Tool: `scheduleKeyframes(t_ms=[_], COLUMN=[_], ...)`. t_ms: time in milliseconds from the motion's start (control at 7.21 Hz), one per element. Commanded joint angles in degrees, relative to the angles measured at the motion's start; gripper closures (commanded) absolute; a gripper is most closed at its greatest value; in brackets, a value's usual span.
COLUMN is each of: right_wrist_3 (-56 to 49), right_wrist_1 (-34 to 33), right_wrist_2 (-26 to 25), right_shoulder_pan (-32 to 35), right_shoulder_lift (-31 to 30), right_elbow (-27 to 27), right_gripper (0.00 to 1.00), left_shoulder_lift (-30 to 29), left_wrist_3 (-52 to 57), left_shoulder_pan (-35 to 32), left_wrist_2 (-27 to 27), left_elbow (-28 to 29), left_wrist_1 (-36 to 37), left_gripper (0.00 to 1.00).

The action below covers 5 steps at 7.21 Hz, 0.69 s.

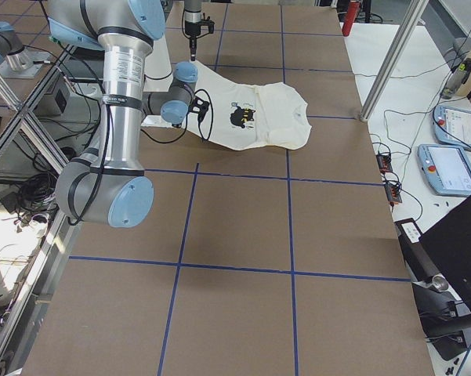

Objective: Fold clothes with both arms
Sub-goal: 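Lift both hem corners and fold the bottom half toward the collar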

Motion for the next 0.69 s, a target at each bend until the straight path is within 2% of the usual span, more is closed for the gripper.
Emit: scheduleKeyframes(t_ms=[0,278,555], right_wrist_3=[-0.9,-8.2,-12.2], right_wrist_1=[0.0,-0.1,-0.1], right_wrist_2=[0.1,0.7,1.9], right_shoulder_pan=[5.4,11.9,18.9], right_shoulder_lift=[2.8,7.9,15.1], right_elbow=[-1.0,-5.1,-12.4], right_gripper=[1.0,1.0,1.0], left_shoulder_lift=[-0.6,-1.0,-6.6], left_wrist_3=[2.7,9.2,16.1], left_shoulder_pan=[-1.3,-7.7,-16.6], left_wrist_2=[-0.5,-2.7,-5.1], left_elbow=[0.2,0.8,5.1], left_wrist_1=[0.1,0.4,2.4], left_gripper=[1.0,1.0,1.0])
